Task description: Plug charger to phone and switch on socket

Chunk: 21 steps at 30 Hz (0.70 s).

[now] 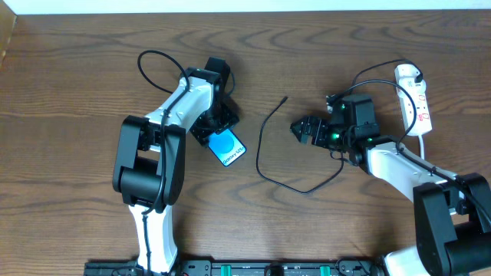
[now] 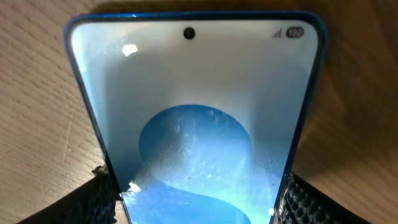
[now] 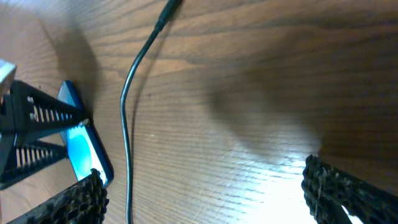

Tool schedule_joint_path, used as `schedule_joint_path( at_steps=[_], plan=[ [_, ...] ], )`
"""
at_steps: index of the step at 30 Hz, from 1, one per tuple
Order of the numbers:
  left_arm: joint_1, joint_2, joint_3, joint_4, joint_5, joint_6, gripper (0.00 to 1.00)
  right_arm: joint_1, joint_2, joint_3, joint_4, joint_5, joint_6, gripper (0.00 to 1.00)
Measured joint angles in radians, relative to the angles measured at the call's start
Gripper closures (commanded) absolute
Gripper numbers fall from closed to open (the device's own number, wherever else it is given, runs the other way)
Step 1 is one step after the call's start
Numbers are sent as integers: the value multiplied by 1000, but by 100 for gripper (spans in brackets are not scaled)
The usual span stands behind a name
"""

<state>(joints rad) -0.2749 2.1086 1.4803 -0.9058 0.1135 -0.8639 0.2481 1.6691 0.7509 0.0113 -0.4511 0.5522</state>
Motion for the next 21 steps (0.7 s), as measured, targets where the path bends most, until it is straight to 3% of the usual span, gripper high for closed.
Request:
schedule_joint_path(
  at_steps=[3, 7, 21],
  plan=[
    [0, 3, 1, 0, 0, 0, 30, 11, 0, 0, 0, 0, 0, 1],
    [0, 3, 0, 3, -9, 2, 12, 12, 0, 0, 0, 3, 0, 1],
    [-10, -14, -34, 56, -76, 13, 11, 16, 0, 0, 0, 19, 0, 1]
  ],
)
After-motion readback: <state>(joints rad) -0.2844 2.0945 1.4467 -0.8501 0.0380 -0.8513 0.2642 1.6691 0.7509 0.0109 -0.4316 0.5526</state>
